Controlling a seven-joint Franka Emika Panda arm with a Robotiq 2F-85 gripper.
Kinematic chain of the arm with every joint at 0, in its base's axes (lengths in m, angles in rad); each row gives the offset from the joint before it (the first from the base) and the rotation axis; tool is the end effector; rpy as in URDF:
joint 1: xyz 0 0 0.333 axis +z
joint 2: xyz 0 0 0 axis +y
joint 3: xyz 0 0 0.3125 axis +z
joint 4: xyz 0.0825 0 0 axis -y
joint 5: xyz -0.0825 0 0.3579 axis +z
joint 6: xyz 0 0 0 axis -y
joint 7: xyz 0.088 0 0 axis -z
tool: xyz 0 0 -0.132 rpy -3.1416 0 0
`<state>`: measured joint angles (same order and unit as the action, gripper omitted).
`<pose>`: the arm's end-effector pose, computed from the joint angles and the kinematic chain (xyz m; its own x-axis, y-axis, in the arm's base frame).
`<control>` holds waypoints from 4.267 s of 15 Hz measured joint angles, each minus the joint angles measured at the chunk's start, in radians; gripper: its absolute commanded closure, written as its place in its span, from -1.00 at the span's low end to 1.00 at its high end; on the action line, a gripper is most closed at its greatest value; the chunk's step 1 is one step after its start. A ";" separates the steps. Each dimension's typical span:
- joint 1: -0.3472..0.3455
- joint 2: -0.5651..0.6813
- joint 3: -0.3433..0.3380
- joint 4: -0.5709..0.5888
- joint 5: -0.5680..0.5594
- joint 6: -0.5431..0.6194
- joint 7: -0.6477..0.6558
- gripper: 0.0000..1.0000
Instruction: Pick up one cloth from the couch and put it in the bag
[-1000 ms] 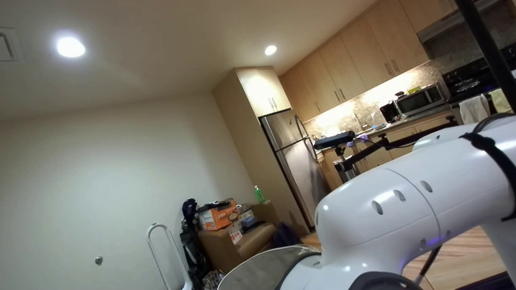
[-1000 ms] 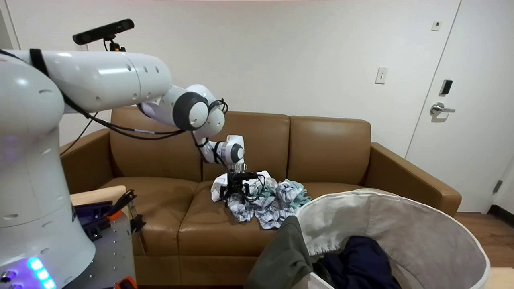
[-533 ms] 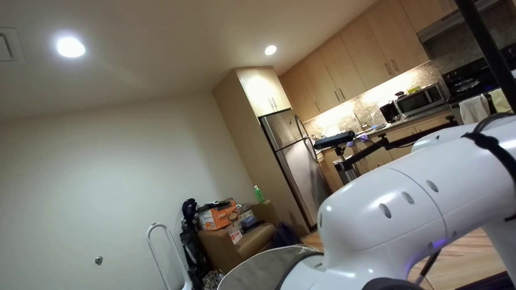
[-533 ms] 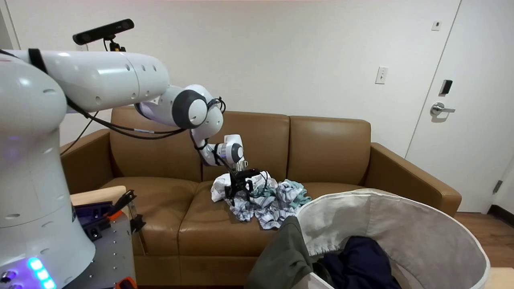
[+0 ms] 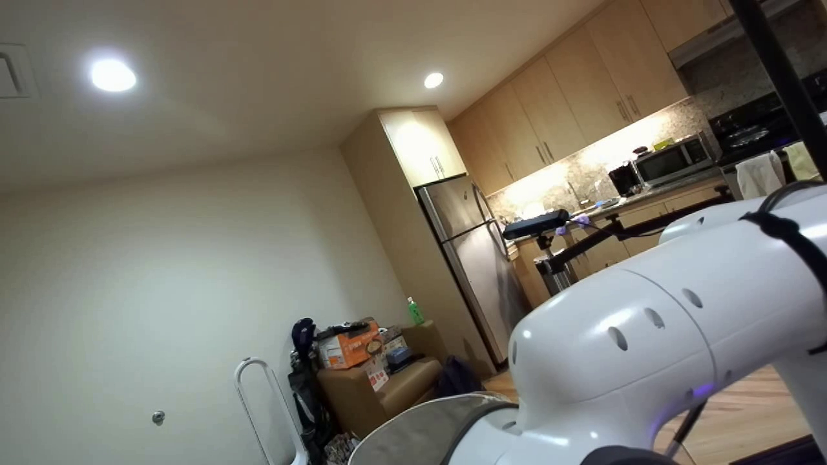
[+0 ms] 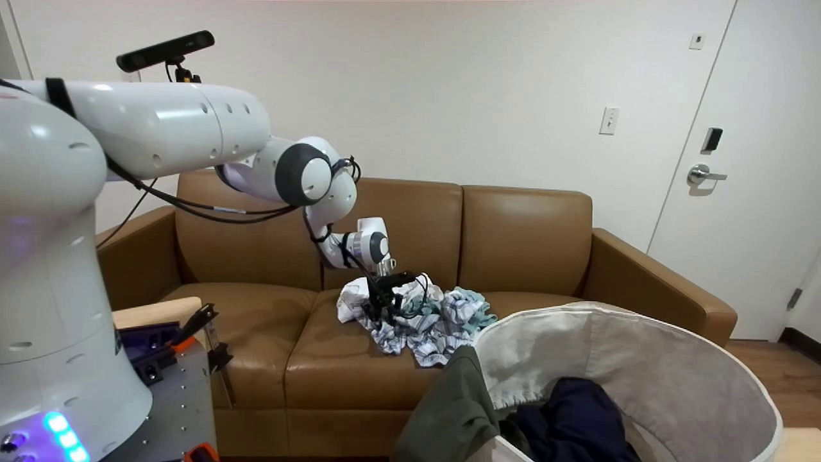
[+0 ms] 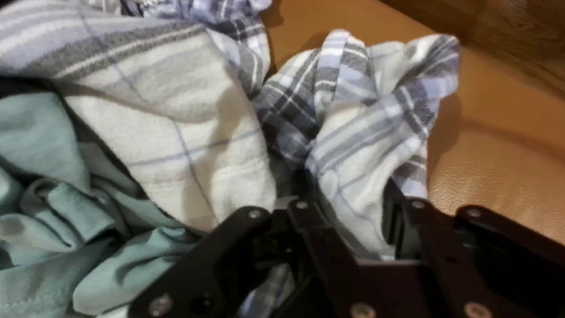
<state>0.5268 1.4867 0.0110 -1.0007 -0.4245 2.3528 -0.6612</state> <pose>0.5859 0.3319 -0.0978 0.0698 0.9571 -0.2812 0.9952 -0.0472 0.0861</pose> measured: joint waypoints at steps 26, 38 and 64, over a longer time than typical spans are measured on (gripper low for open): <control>-0.013 -0.248 -0.122 -0.134 -0.010 0.075 0.362 0.84; 0.041 -0.625 -0.303 -0.502 -0.110 0.242 0.863 0.83; -0.193 -1.173 -0.306 -0.775 -0.269 0.056 1.332 0.84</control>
<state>0.3339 0.3137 -0.2954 -1.7753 -0.6935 2.4086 0.6704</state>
